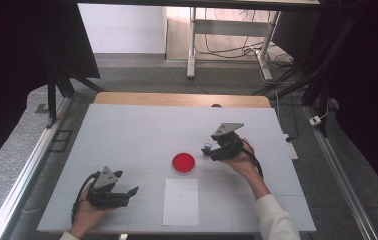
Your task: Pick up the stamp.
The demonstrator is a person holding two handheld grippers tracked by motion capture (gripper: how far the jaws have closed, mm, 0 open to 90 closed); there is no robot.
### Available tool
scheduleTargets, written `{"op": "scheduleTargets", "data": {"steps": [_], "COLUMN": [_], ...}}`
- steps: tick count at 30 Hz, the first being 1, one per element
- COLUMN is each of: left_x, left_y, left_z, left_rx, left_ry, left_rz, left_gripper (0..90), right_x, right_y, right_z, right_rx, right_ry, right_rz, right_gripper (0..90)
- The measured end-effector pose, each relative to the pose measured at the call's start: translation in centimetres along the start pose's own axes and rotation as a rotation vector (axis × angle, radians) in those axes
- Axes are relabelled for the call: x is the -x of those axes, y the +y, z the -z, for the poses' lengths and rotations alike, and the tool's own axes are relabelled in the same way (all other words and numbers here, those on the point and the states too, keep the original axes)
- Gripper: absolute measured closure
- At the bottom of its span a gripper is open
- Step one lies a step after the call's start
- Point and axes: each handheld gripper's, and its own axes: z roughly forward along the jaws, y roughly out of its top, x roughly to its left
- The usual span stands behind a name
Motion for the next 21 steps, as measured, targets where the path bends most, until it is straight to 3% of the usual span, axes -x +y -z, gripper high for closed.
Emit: {"op": "scheduleTargets", "data": {"steps": [12,21], "left_x": [0.0,-0.1], "left_y": [-0.1,-0.1], "left_z": [0.0,0.0], "left_rx": [-0.004,-0.005], "left_ry": [0.005,0.008], "left_rz": [0.002,0.004], "left_gripper": [18.6,18.5], "right_x": [0.8,0.7], "right_y": [-0.5,-0.7], "right_z": [-1.1,-1.7], "right_rx": [0.008,-0.017], "right_ry": [0.007,0.005], "right_rz": [-0.019,-0.004], "right_gripper": [39.8,50.5]}}
